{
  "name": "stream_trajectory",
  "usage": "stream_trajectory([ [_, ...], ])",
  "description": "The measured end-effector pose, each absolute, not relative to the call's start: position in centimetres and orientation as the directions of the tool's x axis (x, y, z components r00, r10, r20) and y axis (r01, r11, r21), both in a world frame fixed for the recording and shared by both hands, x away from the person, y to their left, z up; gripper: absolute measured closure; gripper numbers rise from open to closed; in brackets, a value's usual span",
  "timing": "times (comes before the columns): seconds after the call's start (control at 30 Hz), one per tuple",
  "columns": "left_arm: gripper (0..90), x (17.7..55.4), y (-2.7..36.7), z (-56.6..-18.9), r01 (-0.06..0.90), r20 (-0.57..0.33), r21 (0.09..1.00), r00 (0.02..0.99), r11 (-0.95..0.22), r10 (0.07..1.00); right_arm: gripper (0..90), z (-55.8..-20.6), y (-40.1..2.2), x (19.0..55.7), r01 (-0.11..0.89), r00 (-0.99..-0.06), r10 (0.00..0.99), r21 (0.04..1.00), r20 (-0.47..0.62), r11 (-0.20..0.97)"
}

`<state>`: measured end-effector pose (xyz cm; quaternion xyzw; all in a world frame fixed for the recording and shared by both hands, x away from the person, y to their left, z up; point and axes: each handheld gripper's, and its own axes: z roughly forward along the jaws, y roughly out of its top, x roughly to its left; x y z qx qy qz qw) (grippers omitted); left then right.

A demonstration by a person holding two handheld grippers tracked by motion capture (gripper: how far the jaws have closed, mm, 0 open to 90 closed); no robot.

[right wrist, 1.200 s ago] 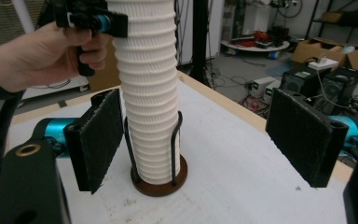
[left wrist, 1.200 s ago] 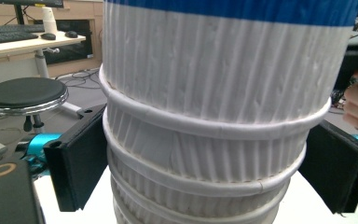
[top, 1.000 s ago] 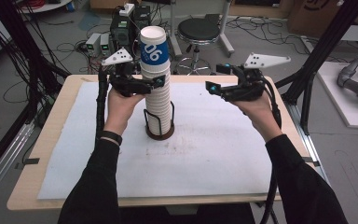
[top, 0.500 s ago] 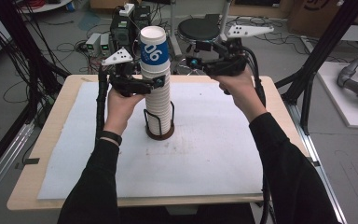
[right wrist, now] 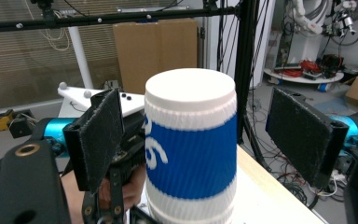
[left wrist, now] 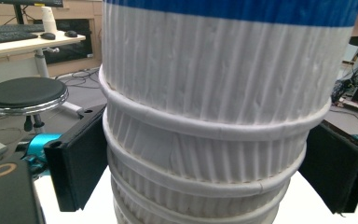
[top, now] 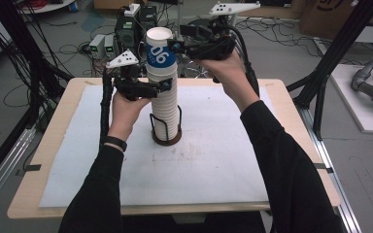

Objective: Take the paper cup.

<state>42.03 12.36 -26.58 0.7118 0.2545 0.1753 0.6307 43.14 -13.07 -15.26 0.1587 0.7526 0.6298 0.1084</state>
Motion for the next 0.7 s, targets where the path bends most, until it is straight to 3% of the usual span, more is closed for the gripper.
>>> stream_trajectory([
  [0.37, 10.8, 42.0, 12.3, -26.5, 0.139, -0.065, 0.987, 0.809, -0.082, 0.584, 19.9, -15.0, -10.1, 44.3, 0.128, -0.912, 0.408, 0.971, 0.036, 0.201],
  [0.43, 10.9, 42.0, 12.3, -26.5, 0.138, -0.064, 0.987, 0.811, -0.084, 0.582, 21.3, -15.1, -9.7, 44.5, 0.142, -0.915, 0.402, 0.967, 0.047, 0.209],
  [0.5, 10.9, 42.0, 12.3, -26.5, 0.140, -0.066, 0.987, 0.809, -0.082, 0.584, 30.5, -15.2, -9.4, 44.6, 0.149, -0.926, 0.371, 0.968, 0.066, 0.200],
  [0.7, 10.9, 42.0, 12.4, -26.5, 0.139, -0.063, 0.987, 0.810, -0.086, 0.583, 31.1, -15.1, -9.4, 44.5, 0.140, -0.925, 0.377, 0.971, 0.057, 0.196],
])
